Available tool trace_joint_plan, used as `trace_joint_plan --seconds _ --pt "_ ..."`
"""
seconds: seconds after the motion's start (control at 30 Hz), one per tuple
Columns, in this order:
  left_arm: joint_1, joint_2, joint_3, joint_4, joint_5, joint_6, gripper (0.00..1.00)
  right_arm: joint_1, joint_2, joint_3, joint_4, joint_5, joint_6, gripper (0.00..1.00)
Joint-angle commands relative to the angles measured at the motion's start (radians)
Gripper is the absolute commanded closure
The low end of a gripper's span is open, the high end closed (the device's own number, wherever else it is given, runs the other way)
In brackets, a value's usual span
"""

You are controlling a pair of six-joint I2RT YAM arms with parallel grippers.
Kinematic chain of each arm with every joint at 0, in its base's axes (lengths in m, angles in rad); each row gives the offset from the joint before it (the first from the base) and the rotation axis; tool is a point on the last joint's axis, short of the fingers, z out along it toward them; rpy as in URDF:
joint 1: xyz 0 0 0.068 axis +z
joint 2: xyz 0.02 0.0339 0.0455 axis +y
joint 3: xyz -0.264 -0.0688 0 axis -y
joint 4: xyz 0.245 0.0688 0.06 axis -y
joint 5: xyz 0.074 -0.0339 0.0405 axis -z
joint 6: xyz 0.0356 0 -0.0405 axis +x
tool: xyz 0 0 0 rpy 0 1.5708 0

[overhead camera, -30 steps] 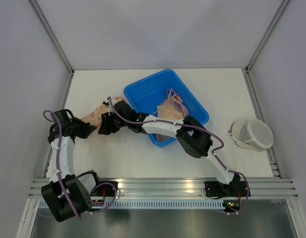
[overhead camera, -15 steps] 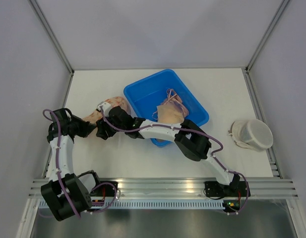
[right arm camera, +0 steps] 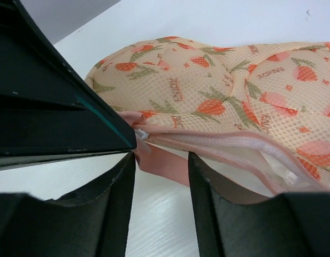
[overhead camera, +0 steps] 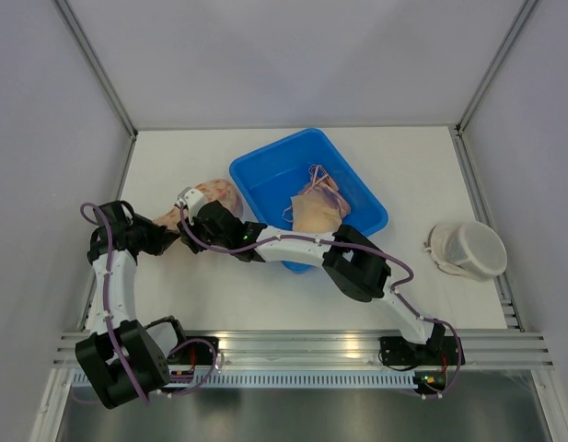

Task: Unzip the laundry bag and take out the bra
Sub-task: Unzip the laundry bag at the center of the board.

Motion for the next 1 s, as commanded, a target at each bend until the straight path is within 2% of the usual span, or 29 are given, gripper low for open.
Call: trace_joint_plan --seconds 0.0,0.13,0.4,0.5,0.63,0.97 --pt "0.007 0.0 0.041 0.002 0.038 -0.043 0.98 0.005 0.022 0.035 0.057 0.043 -0.028 0.52" --pt "0.008 0.003 0.05 -0.001 0.038 -0.043 0.98 0.009 0.037 0.054 0.051 0.048 -0.024 0.67" --pt "0.01 0.008 0.061 0.001 0.032 -0.04 0.98 0.009 0.036 0.032 0.08 0.016 0.018 0.86" --pt "0.008 0.008 0.063 0.001 0.034 -0.036 0.98 0.011 0.042 0.025 0.084 0.008 0.036 1.0" --pt "0.011 0.007 0.06 -0.002 0.022 -0.014 0.98 0.011 0.03 0.015 0.088 0.007 0.062 0.99" --pt "0.023 0.002 0.1 -0.021 -0.055 0.039 0.96 -0.006 -0.01 0.091 -0.037 0.013 0.169 1.0"
